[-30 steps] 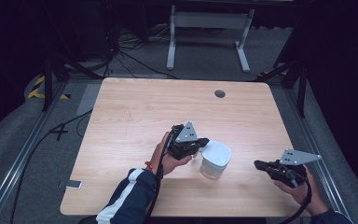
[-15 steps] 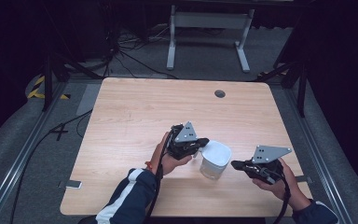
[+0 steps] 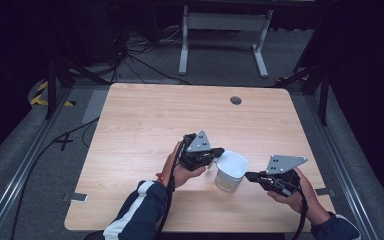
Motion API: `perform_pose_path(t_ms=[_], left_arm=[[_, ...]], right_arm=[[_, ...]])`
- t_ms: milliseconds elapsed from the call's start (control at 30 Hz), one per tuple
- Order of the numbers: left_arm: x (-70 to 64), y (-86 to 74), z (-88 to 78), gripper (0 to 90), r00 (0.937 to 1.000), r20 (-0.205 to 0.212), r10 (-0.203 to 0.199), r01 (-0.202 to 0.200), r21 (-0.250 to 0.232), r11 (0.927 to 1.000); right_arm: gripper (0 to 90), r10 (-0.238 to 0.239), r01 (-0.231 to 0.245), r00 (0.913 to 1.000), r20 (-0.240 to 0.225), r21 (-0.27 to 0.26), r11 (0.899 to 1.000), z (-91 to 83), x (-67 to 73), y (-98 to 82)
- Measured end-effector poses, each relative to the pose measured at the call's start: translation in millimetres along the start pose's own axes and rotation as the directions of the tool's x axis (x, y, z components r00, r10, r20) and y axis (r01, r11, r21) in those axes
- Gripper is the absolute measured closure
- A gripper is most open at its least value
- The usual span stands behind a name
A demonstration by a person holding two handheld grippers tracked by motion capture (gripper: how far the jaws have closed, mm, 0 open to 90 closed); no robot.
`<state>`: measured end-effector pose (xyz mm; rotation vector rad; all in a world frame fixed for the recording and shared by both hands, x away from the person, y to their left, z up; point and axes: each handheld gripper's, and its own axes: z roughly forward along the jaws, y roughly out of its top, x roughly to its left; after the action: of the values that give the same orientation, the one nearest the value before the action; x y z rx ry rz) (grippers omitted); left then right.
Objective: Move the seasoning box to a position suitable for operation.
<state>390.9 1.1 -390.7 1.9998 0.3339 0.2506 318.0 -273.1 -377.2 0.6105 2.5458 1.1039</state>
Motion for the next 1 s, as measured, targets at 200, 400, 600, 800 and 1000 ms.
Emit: perform_pose_path(t_ms=[200, 400, 600, 800, 1000], left_arm=[[-0.1, -0.5, 0.9, 89.6, 1.0, -0.005, -0.003, 0.003, 0.002, 1.0], [-0.4, -2.2, -0.5, 89.2, 0.9999, -0.014, -0.009, 0.009, 0.013, 0.9999], [-2.9, -8.5, -12.8, 87.2, 0.9977, -0.067, 0.014, -0.011, 0.042, 0.999], [-4.6, -20.3, -40.0, 86.4, 0.9921, -0.125, 0.004, 0.002, 0.053, 0.9986], [-9.9, -36.2, -57.2, 85.8, 0.9895, -0.143, -0.022, 0.032, 0.068, 0.9972]], right_arm=[[89.6, 0.001, -0.001, 1.0, 0.001, -0.034, 0.999, -1.9, 1.4, 6.7], [89.6, 0.001, 0.0, 0.9999, 0.016, -0.075, 0.997, -5.6, -0.3, 16.0], [89.6, -0.017, 0.019, 0.9996, 0.021, -0.113, 0.993, -3.4, -2.4, 28.1], [89.7, -0.05, 0.051, 0.9987, 0.014, -0.134, 0.99, 5.1, -4.1, 40.4], [89.7, -0.078, 0.077, 0.997, -0.001, -0.147, 0.986, 12.3, -7.3, 51.1]])
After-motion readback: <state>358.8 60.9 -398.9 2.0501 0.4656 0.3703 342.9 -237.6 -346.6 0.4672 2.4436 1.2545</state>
